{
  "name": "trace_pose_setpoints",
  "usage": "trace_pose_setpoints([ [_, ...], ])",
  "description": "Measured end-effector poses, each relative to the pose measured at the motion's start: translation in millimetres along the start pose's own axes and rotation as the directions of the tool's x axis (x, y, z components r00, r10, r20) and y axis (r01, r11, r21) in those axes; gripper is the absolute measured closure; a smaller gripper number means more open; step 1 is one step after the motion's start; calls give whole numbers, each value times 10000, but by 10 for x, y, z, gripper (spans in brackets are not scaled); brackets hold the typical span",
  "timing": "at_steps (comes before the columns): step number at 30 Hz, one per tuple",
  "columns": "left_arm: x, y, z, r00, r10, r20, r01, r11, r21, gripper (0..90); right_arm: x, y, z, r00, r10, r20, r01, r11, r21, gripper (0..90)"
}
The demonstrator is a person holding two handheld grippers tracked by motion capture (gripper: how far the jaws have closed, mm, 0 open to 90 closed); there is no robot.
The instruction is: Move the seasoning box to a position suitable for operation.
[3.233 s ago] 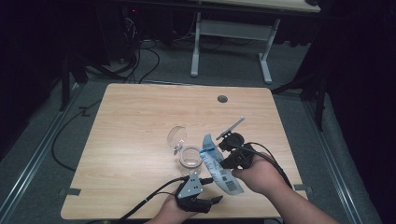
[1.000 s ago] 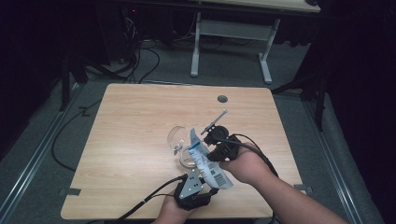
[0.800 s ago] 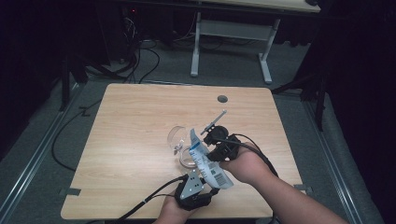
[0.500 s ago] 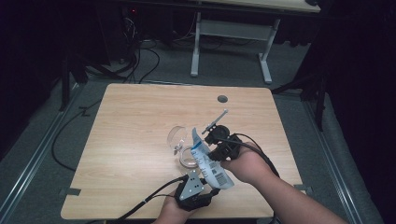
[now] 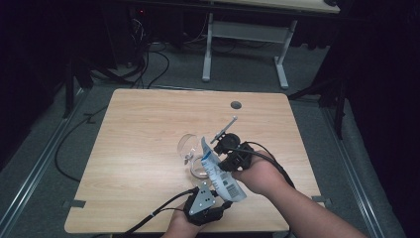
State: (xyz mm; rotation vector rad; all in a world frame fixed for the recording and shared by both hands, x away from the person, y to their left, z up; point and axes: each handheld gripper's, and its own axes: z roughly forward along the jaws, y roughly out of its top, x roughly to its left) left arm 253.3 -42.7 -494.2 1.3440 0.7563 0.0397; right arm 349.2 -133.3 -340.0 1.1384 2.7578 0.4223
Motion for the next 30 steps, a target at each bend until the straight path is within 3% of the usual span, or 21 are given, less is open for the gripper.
trace_pose_setpoints([
  [30, -21, -1, 6, 9999, 149, 9, -149, 9998, -115, 574, 35, 56, 8, 9998, -169, 103, 169, 9999, 13, 900],
])
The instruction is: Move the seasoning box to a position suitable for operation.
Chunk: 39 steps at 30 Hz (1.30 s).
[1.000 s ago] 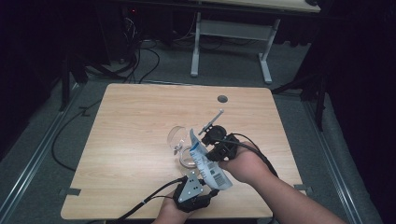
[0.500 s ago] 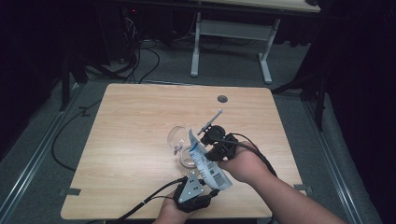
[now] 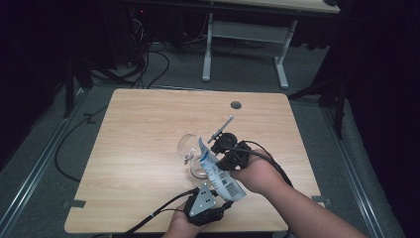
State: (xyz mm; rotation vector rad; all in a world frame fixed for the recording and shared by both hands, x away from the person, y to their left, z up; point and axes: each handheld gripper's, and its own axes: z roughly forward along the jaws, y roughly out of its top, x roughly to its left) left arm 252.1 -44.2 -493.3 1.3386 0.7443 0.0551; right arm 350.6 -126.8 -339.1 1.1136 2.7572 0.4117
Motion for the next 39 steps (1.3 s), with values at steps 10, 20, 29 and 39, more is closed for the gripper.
trace_pose_setpoints([
  [10, -7, -8, 6, 10000, -15, -32, 16, 10000, 59, 580, -6, 0, 17, 10000, -21, -15, 21, 10000, 46, 900],
  [20, -15, 6, 22, 9999, -168, -2, 168, 9999, 35, 587, -18, -4, 12, 10000, -23, -6, 23, 10000, 49, 900],
  [29, -31, 31, 23, 9997, -230, 45, 230, 9997, -1, 587, -25, -6, -8, 10000, -80, -35, 80, 10000, -58, 900],
  [39, -22, 37, 31, 9997, -221, 40, 221, 9998, 16, 590, -41, 8, 1, 9999, -67, -94, 67, 10000, -38, 900],
])
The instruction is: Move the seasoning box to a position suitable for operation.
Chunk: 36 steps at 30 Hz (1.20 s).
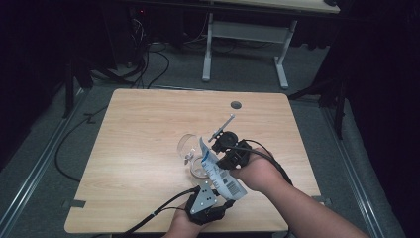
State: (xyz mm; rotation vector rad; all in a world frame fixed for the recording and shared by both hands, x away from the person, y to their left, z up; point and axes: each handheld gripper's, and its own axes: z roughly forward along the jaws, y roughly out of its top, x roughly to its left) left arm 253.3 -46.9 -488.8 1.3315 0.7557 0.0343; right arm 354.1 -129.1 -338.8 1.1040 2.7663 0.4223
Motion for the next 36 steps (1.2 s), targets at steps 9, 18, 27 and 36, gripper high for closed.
trace_pose_setpoints([
  [9, -1, 2, 1, 10000, 2, -25, -2, 10000, -39, 590, -2, 27, 4, 10000, -47, -34, 47, 9999, 98, 900],
  [18, -1, 9, -2, 10000, 4, -12, -5, 10000, -89, 592, 3, 36, -3, 10000, -38, -91, 39, 9999, 93, 900],
  [27, -7, 16, -2, 10000, -57, 15, 58, 9999, -109, 592, 4, 49, -8, 9999, -80, -145, 82, 9999, 142, 900],
  [36, -6, 29, 0, 10000, -28, 0, 28, 9999, -109, 592, 1, 58, -9, 9998, -91, -153, 92, 9999, 110, 900],
])
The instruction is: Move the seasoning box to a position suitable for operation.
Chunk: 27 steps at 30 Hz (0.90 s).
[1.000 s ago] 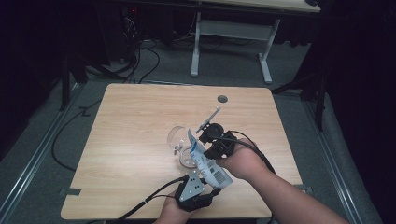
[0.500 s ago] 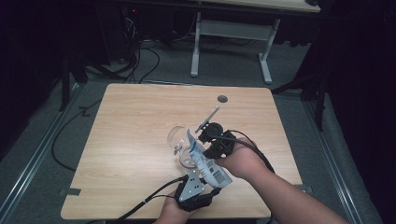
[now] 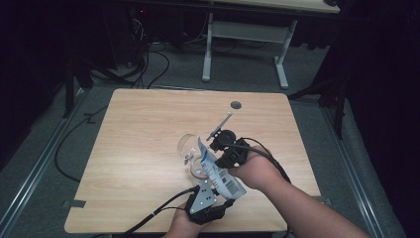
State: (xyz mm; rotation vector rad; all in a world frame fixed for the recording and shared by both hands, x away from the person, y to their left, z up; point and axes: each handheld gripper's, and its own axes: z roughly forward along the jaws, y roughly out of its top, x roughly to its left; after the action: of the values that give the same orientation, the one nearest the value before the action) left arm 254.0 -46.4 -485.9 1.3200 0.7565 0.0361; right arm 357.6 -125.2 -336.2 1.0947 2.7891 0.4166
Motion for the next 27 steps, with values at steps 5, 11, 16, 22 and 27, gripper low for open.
trace_pose_setpoints([
  [5, -1, -1, 2, 10000, 16, 5, -16, 10000, 3, 592, -2, 0, -3, 10000, 31, -35, -31, 10000, 5, 900],
  [11, -2, 8, 6, 10000, -31, 18, 31, 10000, -15, 592, -12, 6, -1, 10000, -63, -5, 63, 10000, -40, 900],
  [16, -4, 25, 10, 10000, -72, 16, 72, 10000, -45, 591, -10, 17, -7, 10000, -61, 35, 61, 10000, -63, 900],
  [22, -4, 26, 10, 10000, -75, 20, 75, 10000, -64, 590, -5, 23, -4, 9999, -119, 42, 119, 9999, -68, 900],
  [27, -2, 30, 8, 10000, -72, 25, 72, 9999, -81, 590, -4, 24, -7, 9999, -119, 44, 119, 9999, -86, 900],
])
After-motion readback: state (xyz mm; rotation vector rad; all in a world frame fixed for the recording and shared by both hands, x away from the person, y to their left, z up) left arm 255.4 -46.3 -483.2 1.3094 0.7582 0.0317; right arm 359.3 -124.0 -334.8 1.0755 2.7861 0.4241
